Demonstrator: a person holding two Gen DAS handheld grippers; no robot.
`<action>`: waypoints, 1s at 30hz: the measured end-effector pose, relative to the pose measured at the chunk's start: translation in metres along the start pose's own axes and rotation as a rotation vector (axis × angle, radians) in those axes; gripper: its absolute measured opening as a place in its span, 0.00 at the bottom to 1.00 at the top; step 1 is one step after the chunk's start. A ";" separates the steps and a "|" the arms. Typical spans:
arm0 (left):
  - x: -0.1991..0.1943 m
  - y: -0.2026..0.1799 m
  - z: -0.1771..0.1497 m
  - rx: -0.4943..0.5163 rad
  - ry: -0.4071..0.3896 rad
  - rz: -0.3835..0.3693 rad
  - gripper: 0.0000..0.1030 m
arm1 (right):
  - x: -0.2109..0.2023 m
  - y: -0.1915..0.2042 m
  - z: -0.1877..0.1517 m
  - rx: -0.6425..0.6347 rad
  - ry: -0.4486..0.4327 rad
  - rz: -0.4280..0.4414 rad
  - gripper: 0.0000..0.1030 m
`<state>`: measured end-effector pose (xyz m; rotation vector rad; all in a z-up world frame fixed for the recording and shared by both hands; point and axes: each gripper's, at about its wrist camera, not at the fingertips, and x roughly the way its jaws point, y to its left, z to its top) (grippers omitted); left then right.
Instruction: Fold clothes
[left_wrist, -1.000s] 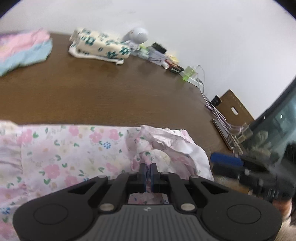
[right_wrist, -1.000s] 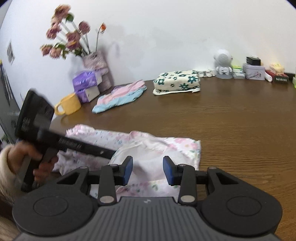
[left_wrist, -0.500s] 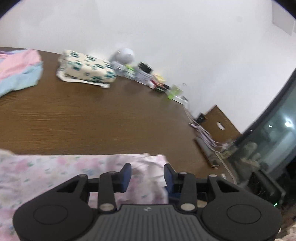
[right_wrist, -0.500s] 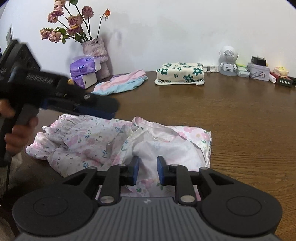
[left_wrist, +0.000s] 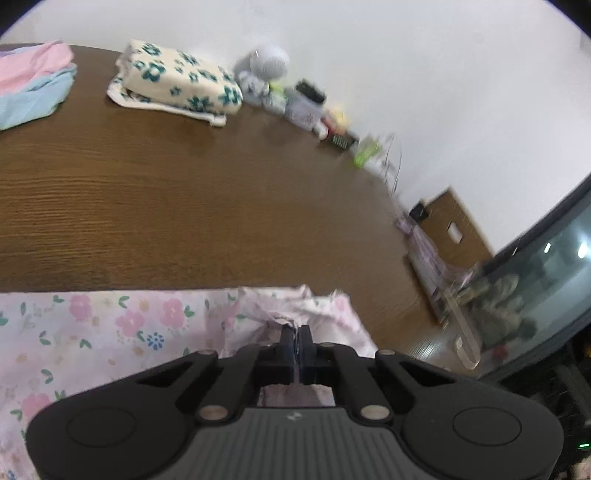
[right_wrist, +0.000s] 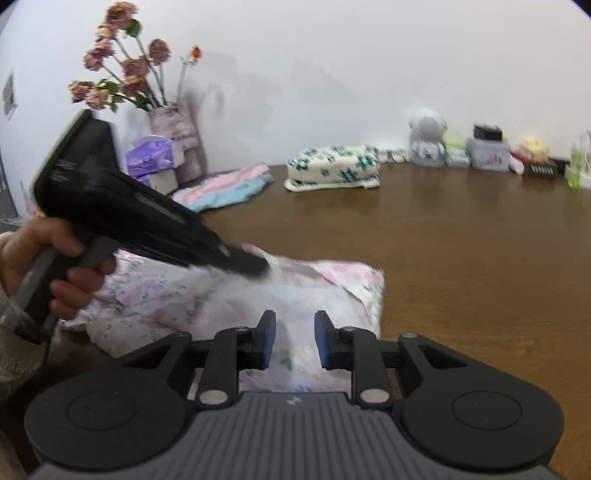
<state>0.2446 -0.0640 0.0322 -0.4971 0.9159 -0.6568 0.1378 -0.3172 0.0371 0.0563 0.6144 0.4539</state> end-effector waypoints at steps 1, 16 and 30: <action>-0.004 0.004 -0.001 -0.021 -0.020 -0.014 0.01 | 0.003 -0.001 -0.002 0.005 0.010 -0.002 0.22; -0.043 0.007 -0.009 0.041 -0.135 0.034 0.30 | -0.024 -0.001 -0.002 -0.015 -0.030 -0.040 0.29; 0.007 -0.042 -0.051 0.386 0.030 0.187 0.09 | -0.001 0.010 -0.019 -0.064 0.050 -0.041 0.29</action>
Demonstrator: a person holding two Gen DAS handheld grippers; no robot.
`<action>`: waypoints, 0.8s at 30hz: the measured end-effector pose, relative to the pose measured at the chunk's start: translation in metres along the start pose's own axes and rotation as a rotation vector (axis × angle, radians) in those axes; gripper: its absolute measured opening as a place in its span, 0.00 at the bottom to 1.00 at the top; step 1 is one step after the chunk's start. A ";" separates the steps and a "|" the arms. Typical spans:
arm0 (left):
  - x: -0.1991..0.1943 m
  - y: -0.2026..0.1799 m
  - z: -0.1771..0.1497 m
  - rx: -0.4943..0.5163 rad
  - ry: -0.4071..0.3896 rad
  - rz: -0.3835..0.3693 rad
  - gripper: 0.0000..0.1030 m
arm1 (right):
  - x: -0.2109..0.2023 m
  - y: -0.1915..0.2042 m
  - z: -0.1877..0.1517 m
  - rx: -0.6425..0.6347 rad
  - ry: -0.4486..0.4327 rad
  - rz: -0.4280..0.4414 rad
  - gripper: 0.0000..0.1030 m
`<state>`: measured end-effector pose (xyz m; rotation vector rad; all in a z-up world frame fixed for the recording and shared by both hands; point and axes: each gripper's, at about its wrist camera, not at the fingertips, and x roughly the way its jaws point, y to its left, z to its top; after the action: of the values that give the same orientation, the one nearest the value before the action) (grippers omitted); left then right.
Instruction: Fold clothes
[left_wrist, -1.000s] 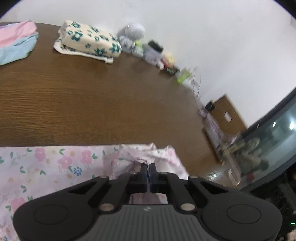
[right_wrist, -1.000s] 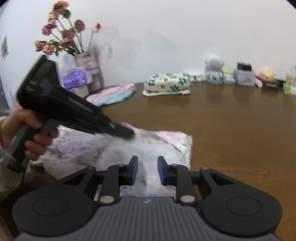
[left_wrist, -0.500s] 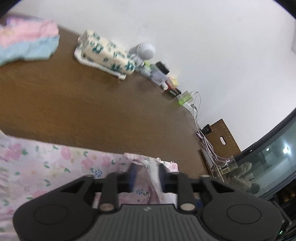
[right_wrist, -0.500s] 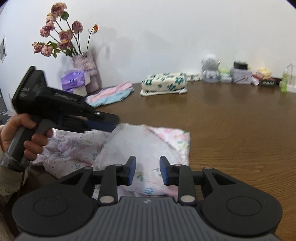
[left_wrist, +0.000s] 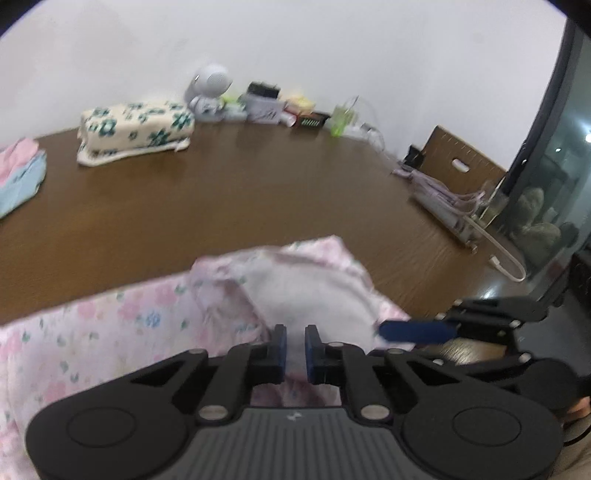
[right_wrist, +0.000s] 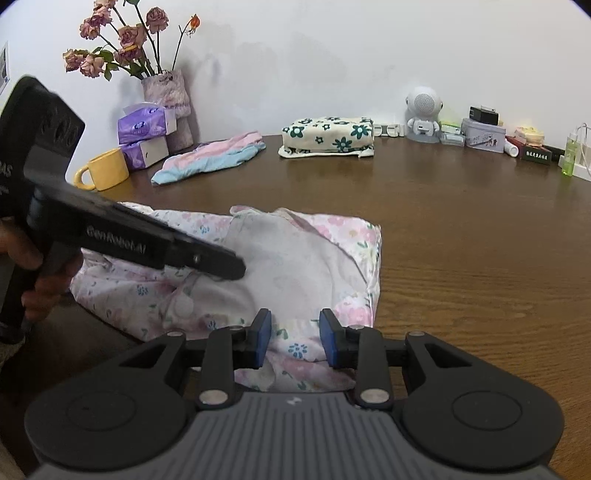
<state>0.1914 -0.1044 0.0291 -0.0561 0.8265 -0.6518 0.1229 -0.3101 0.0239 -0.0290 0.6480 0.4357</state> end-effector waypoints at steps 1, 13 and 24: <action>-0.001 0.003 -0.002 -0.006 -0.005 -0.004 0.09 | 0.000 0.000 0.000 -0.007 -0.001 -0.001 0.29; -0.011 0.005 0.038 0.022 -0.161 0.039 0.16 | 0.009 -0.039 0.053 0.093 -0.126 -0.042 0.24; 0.016 0.030 0.018 -0.018 -0.069 0.067 0.13 | 0.056 -0.045 0.051 0.106 0.003 -0.022 0.16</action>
<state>0.2275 -0.0928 0.0216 -0.0664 0.7642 -0.5765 0.2105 -0.3209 0.0267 0.0639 0.6726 0.3801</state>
